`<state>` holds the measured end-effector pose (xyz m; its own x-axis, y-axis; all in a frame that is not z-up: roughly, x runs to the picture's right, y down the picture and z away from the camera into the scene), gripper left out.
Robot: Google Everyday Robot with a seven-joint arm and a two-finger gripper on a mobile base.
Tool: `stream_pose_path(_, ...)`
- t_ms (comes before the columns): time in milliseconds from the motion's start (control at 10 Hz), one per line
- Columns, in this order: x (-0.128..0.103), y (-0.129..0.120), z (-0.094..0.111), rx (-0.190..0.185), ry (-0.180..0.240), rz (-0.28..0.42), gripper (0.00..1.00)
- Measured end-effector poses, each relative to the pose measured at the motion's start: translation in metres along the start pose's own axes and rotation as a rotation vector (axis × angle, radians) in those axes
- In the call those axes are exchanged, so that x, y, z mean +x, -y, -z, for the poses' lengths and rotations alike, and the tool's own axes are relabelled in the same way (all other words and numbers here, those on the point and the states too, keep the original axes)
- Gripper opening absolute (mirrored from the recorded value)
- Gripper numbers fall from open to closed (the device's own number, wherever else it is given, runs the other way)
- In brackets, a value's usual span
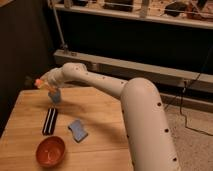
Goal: Place the pepper in the ceramic cup
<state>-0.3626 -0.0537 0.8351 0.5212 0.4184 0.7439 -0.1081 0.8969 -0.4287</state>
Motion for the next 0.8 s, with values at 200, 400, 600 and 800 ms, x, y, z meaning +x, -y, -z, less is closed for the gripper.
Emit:
stream_pose_path(200, 0.004, 0.002, -0.001, 0.004, 0.003, 0.006, 0.8)
stream_pose_path(400, 0.007, 0.002, -0.002, 0.003, 0.007, 0.012, 0.8)
stream_pose_path(600, 0.01, 0.001, -0.002, -0.002, 0.008, 0.013, 0.8)
stream_pose_path(800, 0.013, 0.0, -0.001, -0.003, 0.008, 0.014, 0.8)
